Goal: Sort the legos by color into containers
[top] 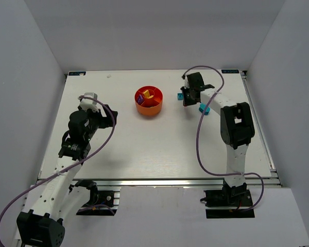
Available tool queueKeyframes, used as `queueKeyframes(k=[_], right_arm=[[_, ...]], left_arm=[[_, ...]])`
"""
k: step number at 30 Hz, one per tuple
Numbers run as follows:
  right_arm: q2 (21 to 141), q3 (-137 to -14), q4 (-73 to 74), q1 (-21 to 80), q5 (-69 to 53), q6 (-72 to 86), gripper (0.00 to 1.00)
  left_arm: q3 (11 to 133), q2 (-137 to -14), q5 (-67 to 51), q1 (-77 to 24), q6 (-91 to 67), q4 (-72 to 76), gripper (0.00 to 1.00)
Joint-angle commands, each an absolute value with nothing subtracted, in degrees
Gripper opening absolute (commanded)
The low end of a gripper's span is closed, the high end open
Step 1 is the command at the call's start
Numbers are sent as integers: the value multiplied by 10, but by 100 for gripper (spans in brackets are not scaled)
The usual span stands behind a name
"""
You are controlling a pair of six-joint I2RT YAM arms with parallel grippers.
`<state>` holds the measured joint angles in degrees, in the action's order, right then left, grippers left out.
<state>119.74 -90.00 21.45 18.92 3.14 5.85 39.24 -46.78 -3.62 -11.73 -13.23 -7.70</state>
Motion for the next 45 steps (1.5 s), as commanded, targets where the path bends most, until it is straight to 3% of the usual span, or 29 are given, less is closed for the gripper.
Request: queueKeyframes(k=[1,5,8,18,30,45], right_arm=[[1143,-970,148,229,-38,-75,0],[1154,-1059,152,251,-127,-173,0],[1190,-1134,150,255,-209,-164,0],[1314,-1238,40,275,-174,46,0],[1346,-1222,27,287,-160,98,0],[1338,-1165,20,282,-241,107,1]], left_arm=[[391,-450,-40,-114,-127,-66,91],[387,-451,-41,-114,-126,-61,91],[383,-453,-40,-114,-123,-56,91],[371,-450,-47,-114,-112,-40,91],[367,-447,-55,-114,-109,-36,91],[368,-444,-63,-114,-106,-35,91]])
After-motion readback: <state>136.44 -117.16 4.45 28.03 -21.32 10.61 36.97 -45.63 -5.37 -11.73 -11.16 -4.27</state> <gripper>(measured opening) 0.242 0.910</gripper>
